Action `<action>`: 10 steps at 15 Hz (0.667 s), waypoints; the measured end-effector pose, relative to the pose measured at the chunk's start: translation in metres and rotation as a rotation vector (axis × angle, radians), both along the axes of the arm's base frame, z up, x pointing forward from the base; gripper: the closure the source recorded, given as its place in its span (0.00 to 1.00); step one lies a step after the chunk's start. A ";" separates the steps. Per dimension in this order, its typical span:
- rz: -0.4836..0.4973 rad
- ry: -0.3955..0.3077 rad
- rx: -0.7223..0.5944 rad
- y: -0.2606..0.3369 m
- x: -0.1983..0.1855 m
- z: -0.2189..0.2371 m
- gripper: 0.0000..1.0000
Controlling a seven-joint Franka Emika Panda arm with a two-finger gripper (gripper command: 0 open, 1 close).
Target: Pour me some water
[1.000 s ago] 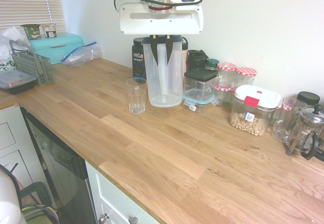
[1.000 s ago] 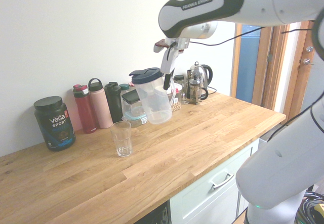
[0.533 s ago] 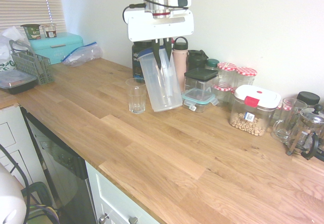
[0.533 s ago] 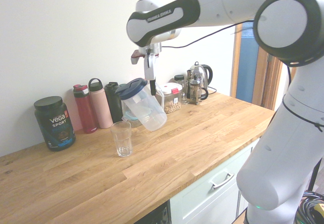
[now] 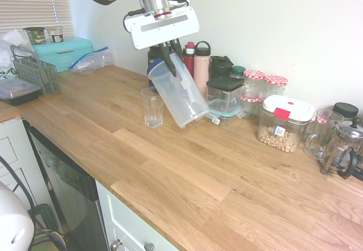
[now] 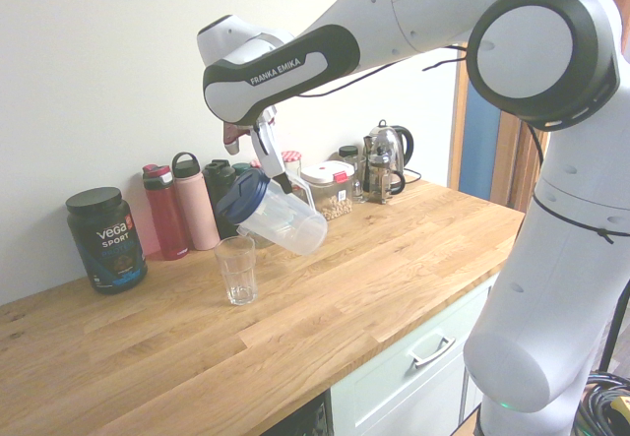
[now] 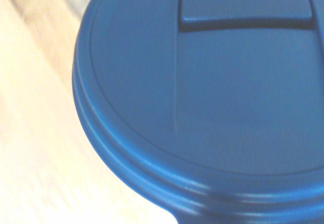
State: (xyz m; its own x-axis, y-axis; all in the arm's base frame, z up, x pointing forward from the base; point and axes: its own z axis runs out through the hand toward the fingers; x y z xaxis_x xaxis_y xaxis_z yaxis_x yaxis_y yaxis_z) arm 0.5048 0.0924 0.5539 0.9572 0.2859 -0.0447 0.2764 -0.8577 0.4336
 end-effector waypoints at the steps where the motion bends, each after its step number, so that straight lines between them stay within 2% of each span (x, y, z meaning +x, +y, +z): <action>1: 0.018 0.005 -0.026 0.008 -0.002 0.000 1.00; 6: 0.063 0.063 -0.239 0.031 -0.005 -0.011 1.00; 10: 0.079 0.090 -0.314 0.048 0.003 -0.023 1.00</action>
State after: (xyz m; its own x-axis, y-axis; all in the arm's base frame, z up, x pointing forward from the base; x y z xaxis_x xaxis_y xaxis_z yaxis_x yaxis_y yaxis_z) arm 0.5080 0.1404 0.5309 0.9210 0.3174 -0.2257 0.3855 -0.6605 0.6443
